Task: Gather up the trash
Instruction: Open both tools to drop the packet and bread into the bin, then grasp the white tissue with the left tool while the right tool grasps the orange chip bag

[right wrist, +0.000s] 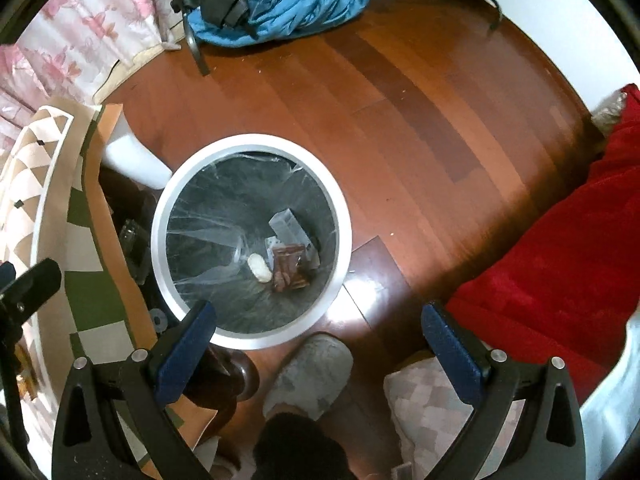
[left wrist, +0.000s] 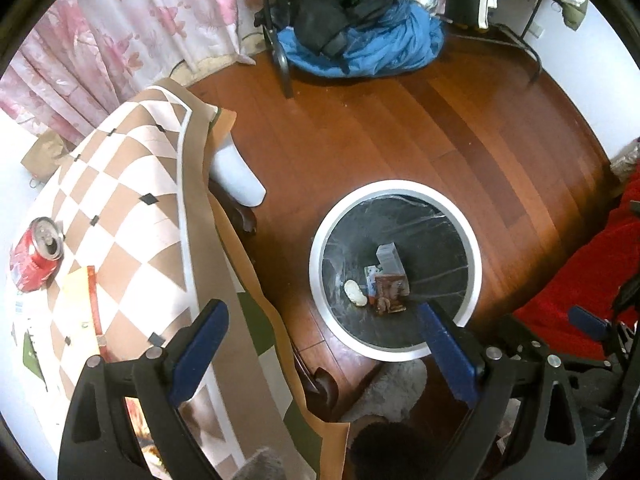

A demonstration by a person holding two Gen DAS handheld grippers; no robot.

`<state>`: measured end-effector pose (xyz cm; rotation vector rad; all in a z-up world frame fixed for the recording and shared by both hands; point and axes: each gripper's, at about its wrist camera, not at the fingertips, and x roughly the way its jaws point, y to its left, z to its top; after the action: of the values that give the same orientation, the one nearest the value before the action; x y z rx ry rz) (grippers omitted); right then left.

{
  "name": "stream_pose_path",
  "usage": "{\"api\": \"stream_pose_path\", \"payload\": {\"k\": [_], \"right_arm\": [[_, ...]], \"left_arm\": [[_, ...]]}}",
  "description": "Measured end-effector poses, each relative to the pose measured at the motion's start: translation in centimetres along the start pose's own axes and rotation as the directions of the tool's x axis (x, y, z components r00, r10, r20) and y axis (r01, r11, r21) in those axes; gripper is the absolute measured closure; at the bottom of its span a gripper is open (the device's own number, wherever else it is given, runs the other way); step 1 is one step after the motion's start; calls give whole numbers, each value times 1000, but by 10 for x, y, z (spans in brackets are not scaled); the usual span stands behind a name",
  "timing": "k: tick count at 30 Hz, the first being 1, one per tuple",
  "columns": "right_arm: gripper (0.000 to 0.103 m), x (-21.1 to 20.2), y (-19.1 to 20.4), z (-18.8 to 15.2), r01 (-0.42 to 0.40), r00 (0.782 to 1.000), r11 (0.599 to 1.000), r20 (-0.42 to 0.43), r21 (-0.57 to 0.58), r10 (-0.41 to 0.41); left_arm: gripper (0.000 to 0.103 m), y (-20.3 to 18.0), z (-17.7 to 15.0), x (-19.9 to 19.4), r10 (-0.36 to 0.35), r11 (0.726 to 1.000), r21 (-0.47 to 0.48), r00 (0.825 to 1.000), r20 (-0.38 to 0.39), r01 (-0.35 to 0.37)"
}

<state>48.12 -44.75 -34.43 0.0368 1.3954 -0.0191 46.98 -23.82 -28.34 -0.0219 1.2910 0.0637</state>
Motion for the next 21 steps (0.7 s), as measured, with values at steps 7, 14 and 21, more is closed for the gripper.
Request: {"api": "stream_pose_path", "payload": {"k": [7, 14, 21], "right_arm": [[0, -63, -3, -14, -3, 997, 1000, 80, 5, 2], [0, -152, 5, -30, -62, 975, 998, 213, 20, 57], [0, -227, 50, -55, -176, 938, 984, 297, -35, 178]], "left_arm": [[6, 8, -12, -56, -24, 1000, -10, 996, 87, 25], [6, 35, -26, -137, 21, 998, -58, 975, 223, -8], [6, 111, -65, -187, 112, 979, -199, 949, 296, -53]]}}
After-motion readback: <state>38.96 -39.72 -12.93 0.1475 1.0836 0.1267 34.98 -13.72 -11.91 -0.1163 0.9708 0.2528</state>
